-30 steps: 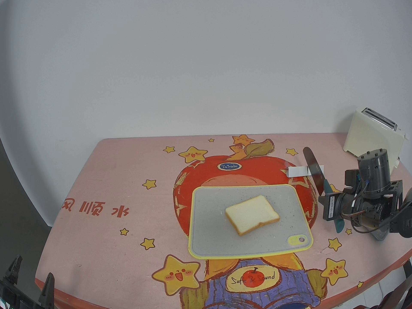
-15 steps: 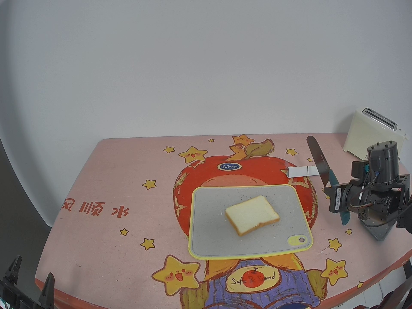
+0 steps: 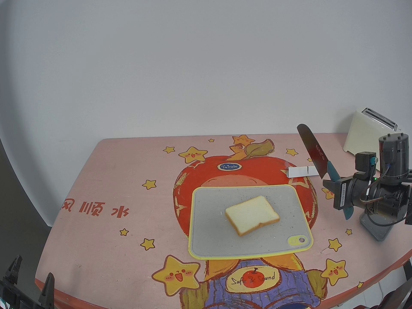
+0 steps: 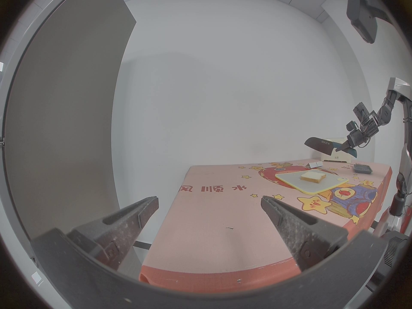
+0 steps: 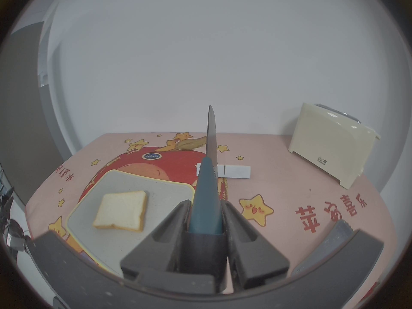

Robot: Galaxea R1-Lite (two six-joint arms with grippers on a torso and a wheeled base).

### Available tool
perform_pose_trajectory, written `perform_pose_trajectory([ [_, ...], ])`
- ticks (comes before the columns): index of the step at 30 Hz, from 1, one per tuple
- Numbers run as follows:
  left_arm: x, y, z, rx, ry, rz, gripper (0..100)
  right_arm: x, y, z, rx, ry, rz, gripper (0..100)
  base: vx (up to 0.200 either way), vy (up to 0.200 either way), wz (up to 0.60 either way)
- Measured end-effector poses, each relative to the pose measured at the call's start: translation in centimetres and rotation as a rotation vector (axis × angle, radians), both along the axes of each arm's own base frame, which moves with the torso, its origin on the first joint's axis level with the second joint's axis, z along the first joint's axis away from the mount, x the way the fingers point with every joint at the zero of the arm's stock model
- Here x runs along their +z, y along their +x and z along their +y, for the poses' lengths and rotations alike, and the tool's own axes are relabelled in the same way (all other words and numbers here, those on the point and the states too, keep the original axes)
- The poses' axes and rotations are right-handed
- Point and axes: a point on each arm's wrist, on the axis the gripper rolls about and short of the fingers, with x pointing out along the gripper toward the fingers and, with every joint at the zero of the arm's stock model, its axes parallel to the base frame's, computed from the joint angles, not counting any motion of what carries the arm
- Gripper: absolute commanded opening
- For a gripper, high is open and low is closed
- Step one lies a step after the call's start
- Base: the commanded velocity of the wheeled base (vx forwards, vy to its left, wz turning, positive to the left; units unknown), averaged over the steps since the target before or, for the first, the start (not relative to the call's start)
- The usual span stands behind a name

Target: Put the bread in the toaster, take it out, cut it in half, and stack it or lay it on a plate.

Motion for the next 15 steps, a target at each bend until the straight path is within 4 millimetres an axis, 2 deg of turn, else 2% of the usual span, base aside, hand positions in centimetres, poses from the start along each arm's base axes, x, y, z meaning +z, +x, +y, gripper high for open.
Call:
perform_pose_trajectory([
  [9,0.0,0.0,0.0,0.0,0.0,0.0,100,-0.05,-0.5,0.09,0.074,-0.022,-0.003,0,0.0,0.0,0.0],
  [15,0.0,0.0,0.0,0.0,0.0,0.0,100,-0.06,-1.03,0.96,0.137,-0.012,0.001,0,0.0,0.0,0.0],
])
